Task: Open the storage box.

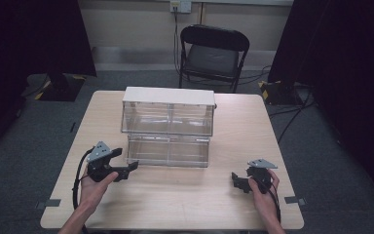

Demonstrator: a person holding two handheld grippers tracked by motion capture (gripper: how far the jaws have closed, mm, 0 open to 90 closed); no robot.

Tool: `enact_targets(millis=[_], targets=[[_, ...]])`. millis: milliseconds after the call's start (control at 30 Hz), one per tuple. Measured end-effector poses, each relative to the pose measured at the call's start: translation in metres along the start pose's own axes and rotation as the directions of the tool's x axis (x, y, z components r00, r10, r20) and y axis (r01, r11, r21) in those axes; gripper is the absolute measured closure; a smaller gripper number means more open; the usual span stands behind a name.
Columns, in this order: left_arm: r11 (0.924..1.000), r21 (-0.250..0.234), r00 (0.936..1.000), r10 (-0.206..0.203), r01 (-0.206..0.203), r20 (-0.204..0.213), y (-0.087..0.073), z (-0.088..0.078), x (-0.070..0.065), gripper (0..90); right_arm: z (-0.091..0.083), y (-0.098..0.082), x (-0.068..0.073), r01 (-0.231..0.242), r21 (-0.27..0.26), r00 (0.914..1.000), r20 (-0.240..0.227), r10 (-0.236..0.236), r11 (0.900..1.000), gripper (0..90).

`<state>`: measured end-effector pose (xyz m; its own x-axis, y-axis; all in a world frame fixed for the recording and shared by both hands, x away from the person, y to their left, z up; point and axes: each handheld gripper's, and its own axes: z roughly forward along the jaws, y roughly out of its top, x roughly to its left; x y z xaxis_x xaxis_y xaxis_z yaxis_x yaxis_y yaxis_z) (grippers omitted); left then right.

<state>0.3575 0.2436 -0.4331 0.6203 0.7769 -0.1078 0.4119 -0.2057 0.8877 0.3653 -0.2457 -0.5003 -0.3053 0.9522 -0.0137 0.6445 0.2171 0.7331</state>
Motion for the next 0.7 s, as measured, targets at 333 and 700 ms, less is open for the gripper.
enact_targets(millis=[333, 700], targets=[[0.9999, -0.011, 0.9999, -0.011, 0.011, 0.006, 0.0055, -0.0018, -0.0035, 16.0, 0.0001, 0.0, -0.0001, 0.001, 0.0, 1.0, 0.0, -0.001, 1.0, 10.9], [0.9998, -0.017, 0.9999, -0.013, 0.013, 0.006, 0.008, -0.0009, -0.0014, 15.7, 0.0002, 0.0001, -0.0002, 0.003, 0.001, 1.0, 0.0, -0.003, 1.0, 10.8]])
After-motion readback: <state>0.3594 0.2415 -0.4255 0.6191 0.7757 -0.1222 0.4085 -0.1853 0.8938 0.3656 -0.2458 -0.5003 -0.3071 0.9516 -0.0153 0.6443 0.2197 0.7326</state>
